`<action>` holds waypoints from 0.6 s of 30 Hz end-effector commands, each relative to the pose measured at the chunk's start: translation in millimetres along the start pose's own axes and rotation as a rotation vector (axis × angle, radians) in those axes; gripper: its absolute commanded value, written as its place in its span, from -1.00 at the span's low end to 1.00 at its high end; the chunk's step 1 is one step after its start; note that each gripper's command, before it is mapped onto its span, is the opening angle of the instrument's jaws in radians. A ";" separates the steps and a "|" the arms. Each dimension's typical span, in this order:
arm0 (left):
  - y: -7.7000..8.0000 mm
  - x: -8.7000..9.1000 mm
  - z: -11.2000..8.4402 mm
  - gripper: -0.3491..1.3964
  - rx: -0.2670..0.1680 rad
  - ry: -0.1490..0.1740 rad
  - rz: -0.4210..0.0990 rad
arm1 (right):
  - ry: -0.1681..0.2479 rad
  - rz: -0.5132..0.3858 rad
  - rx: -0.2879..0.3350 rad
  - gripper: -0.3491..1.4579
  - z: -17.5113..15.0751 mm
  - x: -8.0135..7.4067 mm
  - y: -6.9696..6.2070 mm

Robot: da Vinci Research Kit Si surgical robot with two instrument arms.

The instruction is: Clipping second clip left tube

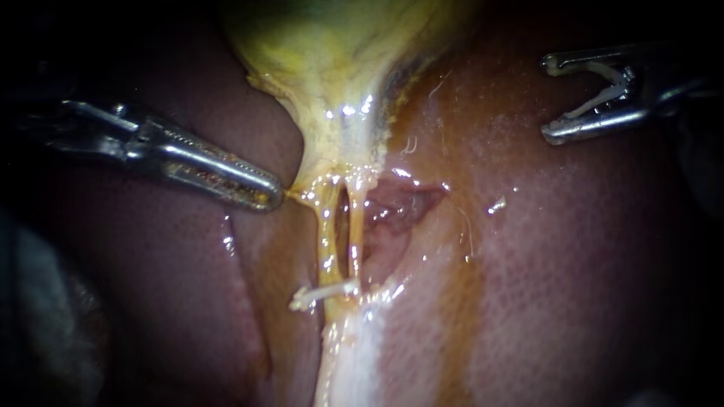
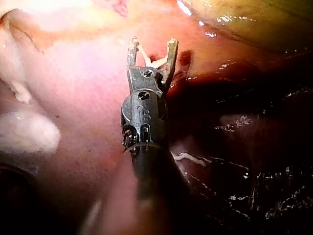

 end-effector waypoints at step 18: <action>1.7 5.0 -9.9 -1.00 0.027 0.098 -0.028 | 0.000 0.000 0.000 -0.06 0.2 0.2 -0.2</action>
